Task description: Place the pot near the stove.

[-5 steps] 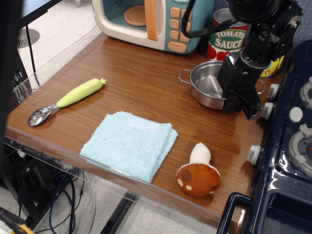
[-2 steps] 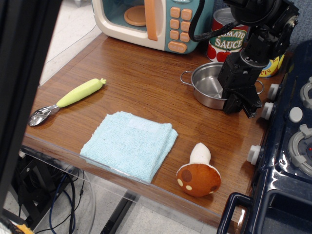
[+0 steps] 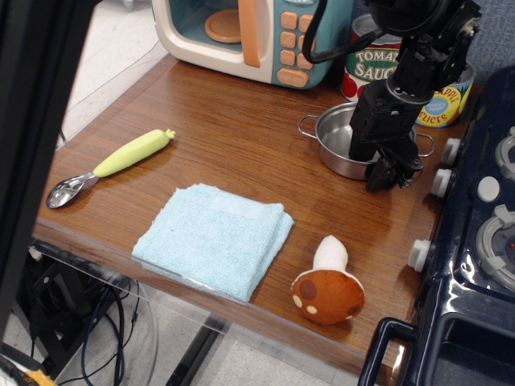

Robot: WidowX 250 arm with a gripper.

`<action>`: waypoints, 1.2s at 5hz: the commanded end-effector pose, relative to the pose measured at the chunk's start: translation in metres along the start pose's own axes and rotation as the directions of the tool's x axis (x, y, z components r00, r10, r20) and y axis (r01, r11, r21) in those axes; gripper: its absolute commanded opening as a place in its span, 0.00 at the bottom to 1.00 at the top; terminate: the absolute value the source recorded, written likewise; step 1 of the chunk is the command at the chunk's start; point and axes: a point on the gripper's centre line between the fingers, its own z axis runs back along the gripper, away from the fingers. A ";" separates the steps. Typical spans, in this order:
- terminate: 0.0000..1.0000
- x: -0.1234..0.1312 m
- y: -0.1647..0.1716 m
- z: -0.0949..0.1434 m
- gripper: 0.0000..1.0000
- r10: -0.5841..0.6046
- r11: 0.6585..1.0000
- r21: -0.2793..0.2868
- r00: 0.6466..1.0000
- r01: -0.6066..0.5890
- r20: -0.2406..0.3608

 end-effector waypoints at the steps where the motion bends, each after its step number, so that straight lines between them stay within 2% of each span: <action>1: 0.00 0.020 -0.011 0.067 1.00 0.041 0.998 -0.038 0.990 -0.046 -0.138; 2: 0.00 0.028 -0.014 0.088 1.00 0.046 0.998 -0.040 0.983 -0.054 -0.180; 3: 0.00 0.042 -0.011 0.097 1.00 0.034 0.996 -0.068 0.972 -0.051 -0.234; 5: 0.00 0.042 -0.011 0.097 1.00 0.034 0.996 -0.068 0.972 -0.051 -0.234; 6: 1.00 0.042 -0.011 0.097 1.00 0.034 0.996 -0.068 0.972 -0.051 -0.234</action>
